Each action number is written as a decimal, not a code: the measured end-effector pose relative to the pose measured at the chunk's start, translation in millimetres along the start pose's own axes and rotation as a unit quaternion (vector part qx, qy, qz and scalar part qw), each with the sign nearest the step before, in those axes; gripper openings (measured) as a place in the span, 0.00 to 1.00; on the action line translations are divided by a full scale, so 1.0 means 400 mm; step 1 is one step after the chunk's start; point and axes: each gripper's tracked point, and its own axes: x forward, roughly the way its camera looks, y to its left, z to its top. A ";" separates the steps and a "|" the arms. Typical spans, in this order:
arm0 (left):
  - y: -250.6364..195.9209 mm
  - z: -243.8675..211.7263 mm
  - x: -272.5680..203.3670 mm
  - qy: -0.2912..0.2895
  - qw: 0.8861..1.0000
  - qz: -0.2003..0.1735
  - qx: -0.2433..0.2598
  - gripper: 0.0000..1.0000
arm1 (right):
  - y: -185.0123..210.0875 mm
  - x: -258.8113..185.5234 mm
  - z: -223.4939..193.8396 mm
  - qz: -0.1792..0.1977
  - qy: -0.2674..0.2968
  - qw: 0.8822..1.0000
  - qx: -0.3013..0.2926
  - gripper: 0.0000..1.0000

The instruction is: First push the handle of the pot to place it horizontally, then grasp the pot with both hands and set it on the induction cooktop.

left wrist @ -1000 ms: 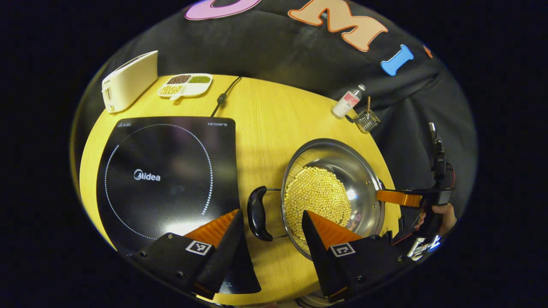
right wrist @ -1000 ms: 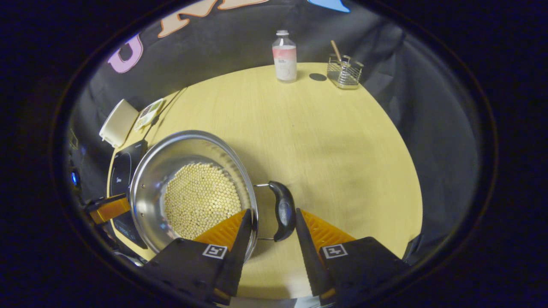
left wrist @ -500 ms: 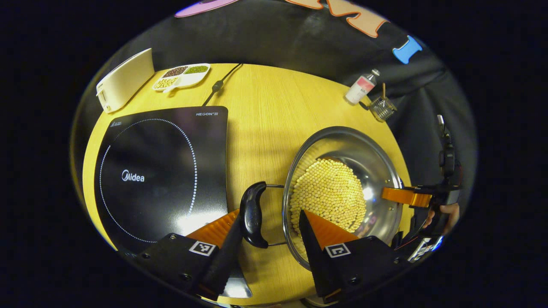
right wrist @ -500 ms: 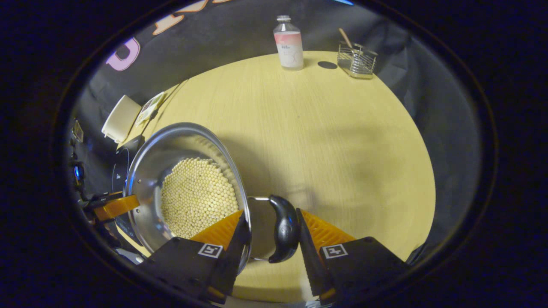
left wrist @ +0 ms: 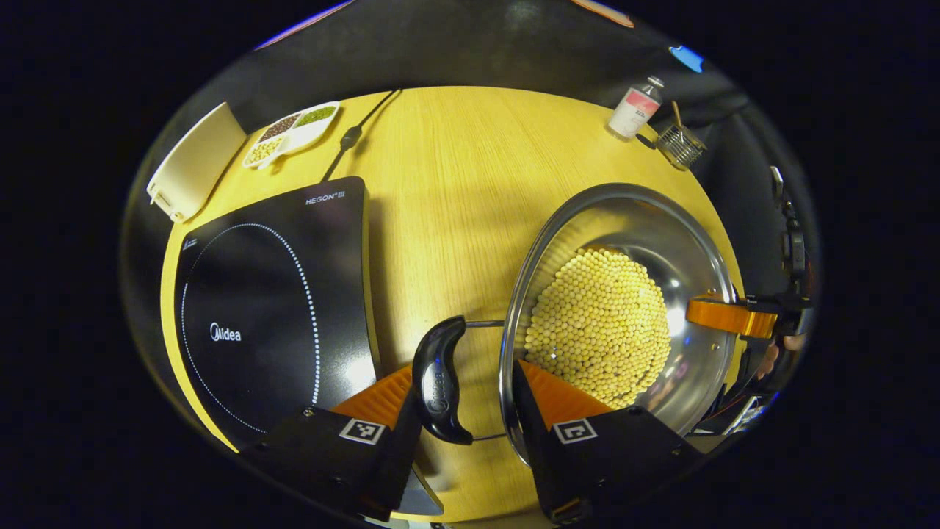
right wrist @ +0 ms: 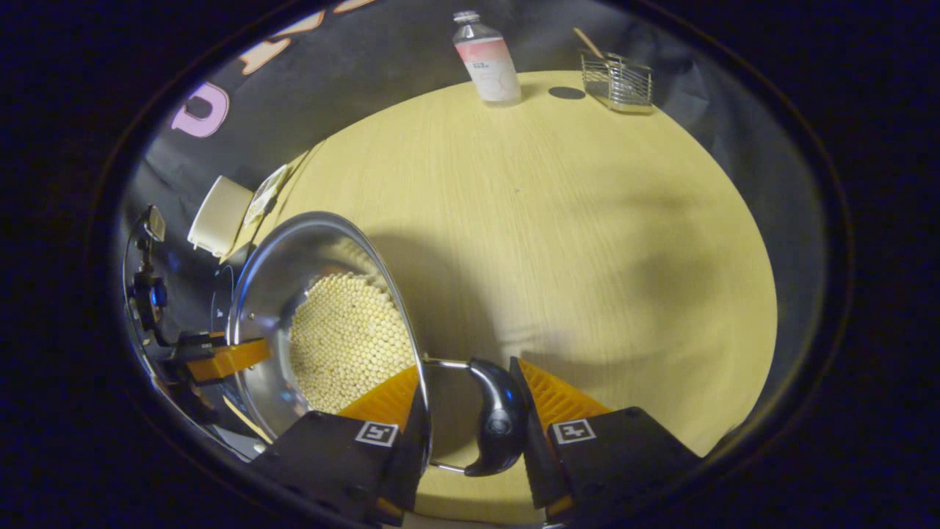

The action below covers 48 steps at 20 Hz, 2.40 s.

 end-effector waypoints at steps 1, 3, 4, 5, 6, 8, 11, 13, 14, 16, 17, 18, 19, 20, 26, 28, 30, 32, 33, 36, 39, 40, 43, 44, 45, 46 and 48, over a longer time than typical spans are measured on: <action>-0.001 0.000 0.001 0.004 1.000 -0.003 0.001 0.69 | 0.000 -0.003 0.004 0.005 -0.001 1.000 0.000 0.56; -0.004 -0.005 -0.001 0.011 1.000 -0.004 -0.003 0.68 | 0.002 0.004 0.006 0.012 0.000 1.000 0.001 0.52; -0.005 -0.006 -0.004 0.011 1.000 -0.003 -0.006 0.66 | 0.001 -0.001 0.005 0.014 0.004 1.000 0.001 0.48; -0.007 -0.006 -0.005 0.009 1.000 -0.003 -0.012 0.65 | 0.000 -0.003 0.003 0.015 0.007 1.000 0.001 0.54; -0.012 -0.010 -0.004 0.009 1.000 -0.004 -0.019 0.65 | -0.003 -0.005 0.003 0.014 0.007 1.000 0.001 0.54; -0.020 -0.019 -0.011 0.009 1.000 -0.008 -0.026 0.63 | -0.008 -0.019 0.002 0.014 0.004 1.000 -0.001 0.53; -0.034 -0.008 -0.048 -0.007 1.000 -0.005 -0.020 0.63 | -0.002 -0.047 0.000 0.019 0.000 1.000 0.000 0.53; -0.021 -0.005 -0.071 -0.016 1.000 0.001 -0.019 0.62 | 0.015 -0.063 0.001 0.025 -0.003 1.000 0.001 0.54; -0.014 -0.005 -0.083 -0.021 1.000 0.004 -0.019 0.62 | 0.028 -0.067 0.002 0.029 -0.005 1.000 0.000 0.54; 0.010 -0.006 -0.121 -0.029 0.999 0.013 -0.025 0.62 | 0.059 -0.076 0.003 0.038 -0.008 0.999 -0.004 0.54; 0.020 -0.004 -0.137 -0.033 0.999 0.017 -0.027 0.62 | 0.079 -0.081 0.002 0.043 -0.010 0.999 -0.007 0.54; 0.034 -0.001 -0.153 -0.038 0.999 0.021 -0.028 0.64 | 0.100 -0.082 0.002 0.046 -0.012 0.999 -0.009 0.46; 0.053 -0.005 -0.168 -0.040 0.998 0.024 -0.029 0.64 | 0.120 -0.087 0.002 0.049 -0.014 0.999 -0.010 0.47; 0.070 -0.004 -0.181 -0.045 0.998 0.025 -0.028 0.64 | 0.139 -0.092 -0.003 0.050 -0.017 0.999 -0.011 0.46; 0.199 -0.006 -0.231 -0.068 0.997 0.010 -0.029 0.62 | 0.290 -0.111 -0.017 0.034 -0.035 0.999 -0.017 0.46; 0.259 -0.010 -0.246 -0.071 0.997 0.002 -0.023 0.62 | 0.354 -0.110 -0.034 0.026 -0.042 0.999 -0.013 0.46; 0.318 -0.005 -0.251 -0.075 0.997 -0.011 -0.015 0.61 | 0.415 -0.099 -0.057 0.019 -0.044 0.999 -0.007 0.47; 0.371 -0.008 -0.254 -0.074 0.997 -0.021 -0.010 0.63 | 0.469 -0.090 -0.069 0.010 -0.045 0.999 0.003 0.47; 0.395 -0.002 -0.254 -0.078 0.997 -0.024 -0.003 0.62 | 0.495 -0.087 -0.068 0.004 -0.049 0.999 0.005 0.47; 0.471 0.012 -0.259 -0.087 0.996 -0.030 0.006 0.61 | 0.575 -0.078 -0.075 -0.007 -0.054 0.999 0.006 0.53; 0.548 0.014 -0.263 -0.090 0.996 -0.026 0.008 0.60 | 0.651 -0.060 -0.071 -0.015 -0.053 0.999 -0.002 0.53; 0.570 0.014 -0.266 -0.091 0.996 -0.024 0.004 0.61 | 0.675 -0.051 -0.070 -0.016 -0.051 0.999 -0.003 0.53; 0.640 0.008 -0.264 -0.093 0.996 -0.016 -0.004 0.61 | 0.744 -0.022 -0.063 -0.016 -0.044 0.999 -0.015 0.53; 0.663 0.008 -0.263 -0.094 0.995 -0.014 -0.009 0.61 | 0.762 -0.012 -0.062 -0.015 -0.043 0.999 -0.017 0.53; 0.680 0.004 -0.261 -0.094 0.995 -0.014 -0.014 0.60 | 0.780 -0.003 -0.059 -0.015 -0.042 0.999 -0.020 0.53; 0.695 0.003 -0.264 -0.091 0.996 -0.014 -0.018 0.60 | 0.795 0.005 -0.056 -0.015 -0.042 0.999 -0.021 0.53; 0.725 0.018 -0.263 -0.098 0.995 -0.009 -0.010 0.61 | 0.821 0.017 -0.052 -0.014 -0.040 0.999 -0.019 0.53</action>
